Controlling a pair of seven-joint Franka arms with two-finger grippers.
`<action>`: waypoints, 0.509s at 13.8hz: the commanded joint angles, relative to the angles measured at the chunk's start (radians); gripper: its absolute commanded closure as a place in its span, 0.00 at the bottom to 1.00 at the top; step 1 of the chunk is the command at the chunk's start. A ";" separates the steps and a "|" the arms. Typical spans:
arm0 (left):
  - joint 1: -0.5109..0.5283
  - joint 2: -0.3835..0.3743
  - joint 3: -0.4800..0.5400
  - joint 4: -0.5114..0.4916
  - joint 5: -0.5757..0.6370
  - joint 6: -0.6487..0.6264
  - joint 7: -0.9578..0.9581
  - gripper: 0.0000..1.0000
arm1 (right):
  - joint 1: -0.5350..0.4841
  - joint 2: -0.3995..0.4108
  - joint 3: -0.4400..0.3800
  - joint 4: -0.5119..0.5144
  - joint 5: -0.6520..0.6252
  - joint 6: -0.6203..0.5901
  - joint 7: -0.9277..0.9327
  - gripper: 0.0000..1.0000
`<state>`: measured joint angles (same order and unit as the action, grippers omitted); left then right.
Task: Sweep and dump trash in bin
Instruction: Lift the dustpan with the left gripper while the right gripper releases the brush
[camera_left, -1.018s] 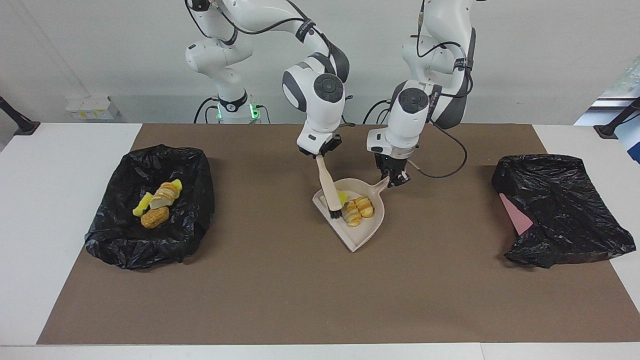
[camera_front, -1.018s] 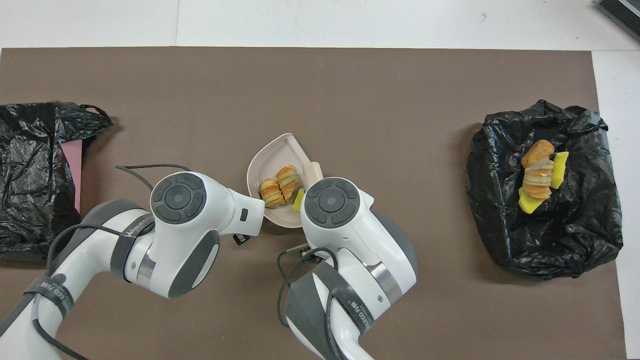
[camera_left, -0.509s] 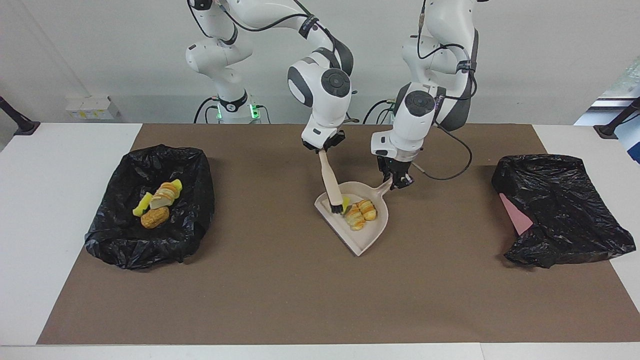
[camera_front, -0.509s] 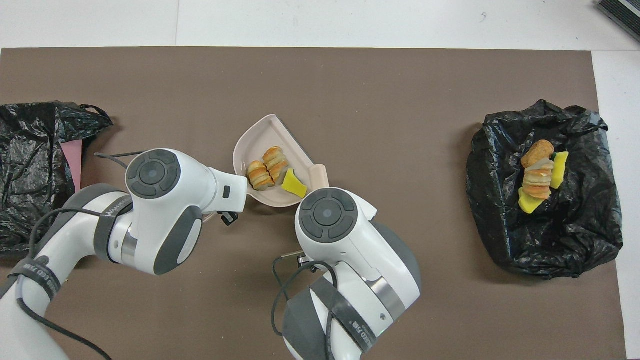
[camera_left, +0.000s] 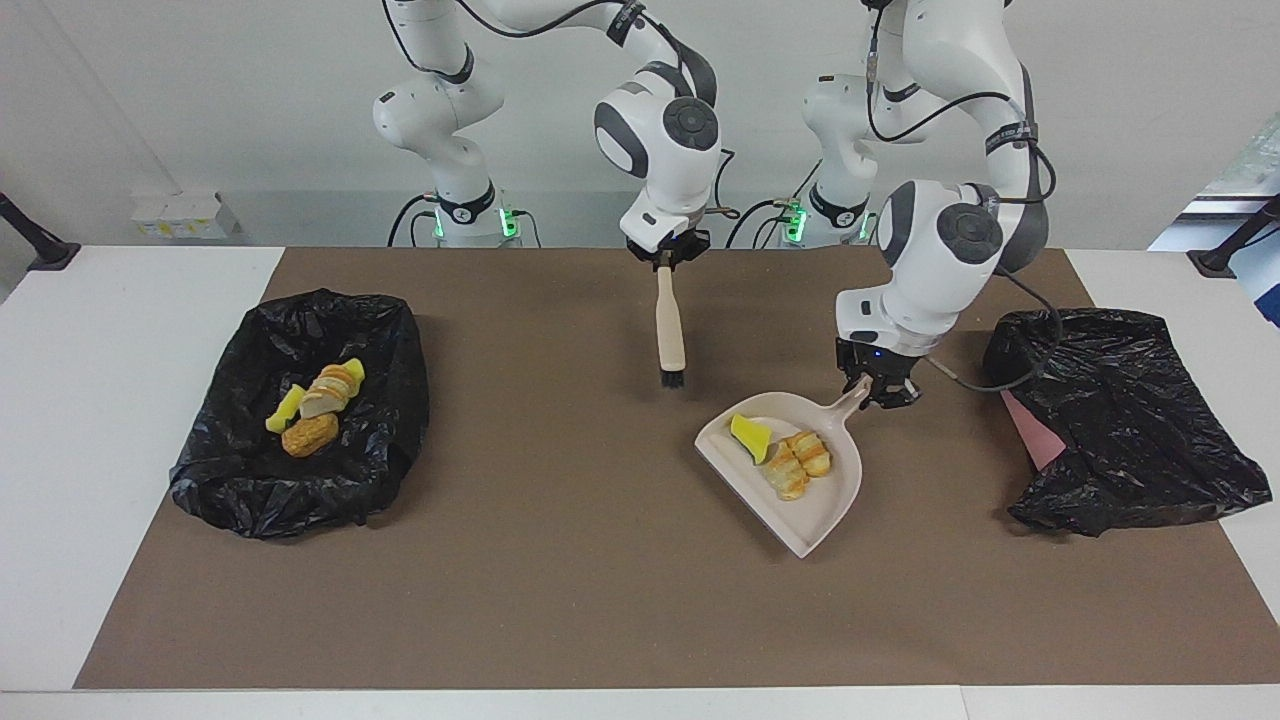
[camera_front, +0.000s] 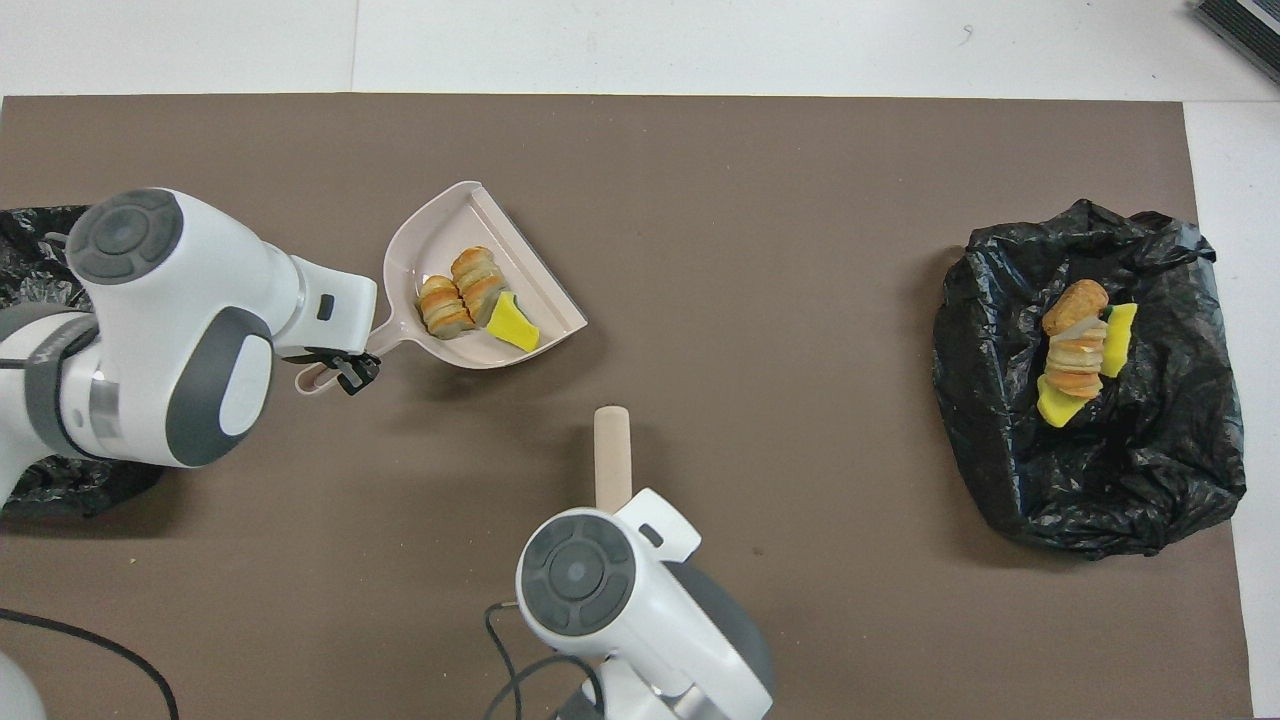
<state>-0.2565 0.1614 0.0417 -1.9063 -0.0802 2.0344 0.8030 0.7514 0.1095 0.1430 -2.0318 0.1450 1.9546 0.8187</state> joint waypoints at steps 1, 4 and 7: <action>0.071 0.012 -0.008 0.099 -0.038 -0.115 0.103 1.00 | 0.080 -0.033 0.000 -0.132 0.019 0.127 0.059 1.00; 0.152 0.017 -0.006 0.206 -0.041 -0.242 0.220 1.00 | 0.114 -0.043 0.001 -0.177 0.019 0.142 0.068 1.00; 0.264 0.015 -0.005 0.245 -0.035 -0.315 0.405 1.00 | 0.109 -0.040 0.001 -0.180 0.021 0.144 0.054 1.00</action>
<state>-0.0611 0.1611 0.0429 -1.7137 -0.1017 1.7769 1.0890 0.8706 0.0979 0.1457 -2.1791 0.1450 2.0831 0.8874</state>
